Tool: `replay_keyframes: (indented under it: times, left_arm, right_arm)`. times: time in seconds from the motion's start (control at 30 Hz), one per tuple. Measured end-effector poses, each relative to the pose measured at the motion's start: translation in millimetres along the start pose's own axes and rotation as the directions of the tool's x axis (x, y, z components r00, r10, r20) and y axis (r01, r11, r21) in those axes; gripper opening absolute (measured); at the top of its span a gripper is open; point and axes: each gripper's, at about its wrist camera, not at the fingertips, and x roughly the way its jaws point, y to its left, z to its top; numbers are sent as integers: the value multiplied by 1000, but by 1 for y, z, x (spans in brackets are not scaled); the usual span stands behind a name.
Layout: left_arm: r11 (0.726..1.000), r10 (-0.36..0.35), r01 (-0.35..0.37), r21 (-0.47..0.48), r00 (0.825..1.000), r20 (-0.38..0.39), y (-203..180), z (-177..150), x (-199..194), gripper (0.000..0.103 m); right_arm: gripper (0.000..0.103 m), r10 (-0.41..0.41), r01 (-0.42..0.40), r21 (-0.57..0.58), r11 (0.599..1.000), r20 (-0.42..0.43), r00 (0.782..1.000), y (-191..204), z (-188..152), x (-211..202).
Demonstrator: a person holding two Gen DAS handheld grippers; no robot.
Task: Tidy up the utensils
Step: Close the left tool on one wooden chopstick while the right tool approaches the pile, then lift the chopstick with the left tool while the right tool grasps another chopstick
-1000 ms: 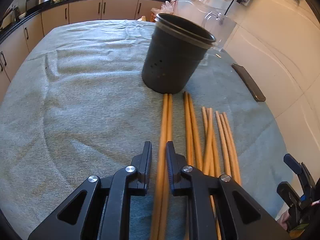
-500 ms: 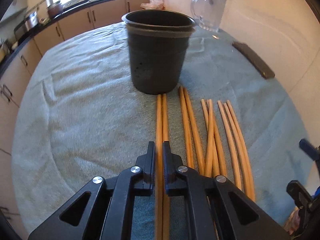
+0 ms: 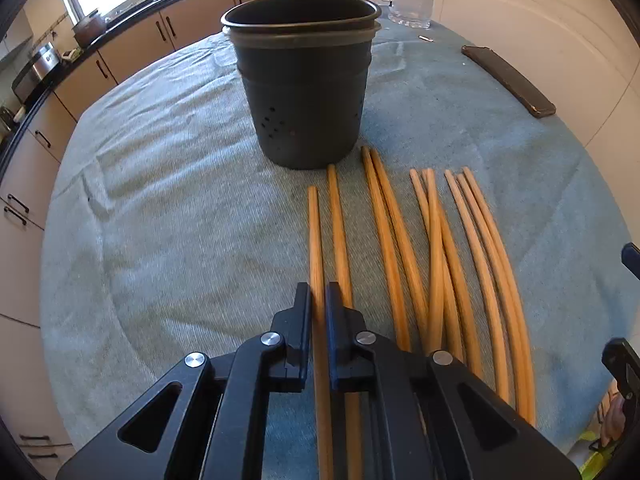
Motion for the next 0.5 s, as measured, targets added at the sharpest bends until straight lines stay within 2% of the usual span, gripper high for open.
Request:
replay_keyframes:
  times: [0.07,0.17,0.23,0.4,0.5]
  left_arm:
    - [1000,19,-19,-15,1000,-2,6,-3,1,7]
    - [997,28,-29,-70,1000,-8,18,-9,-1,7]
    - [994,33,-34,-100,999,-14,27,-14,-4,7]
    - [976,0,-7,-219,1000,-28,51,-33,-11,7]
    - [963,-17,9,-268,999,-27,57,-43,-14,7]
  right_arm:
    - [102,19,-19,-12,1000,-16,1000,4,4,3]
    - [91,76,-78,-29,997,-65,995,12,11,16]
    - [78,96,-101,-36,994,-111,989,18,18,29]
    - [50,69,-81,-47,996,-216,974,24,21,62]
    - [47,64,-80,-52,995,-262,963,26,15,71]
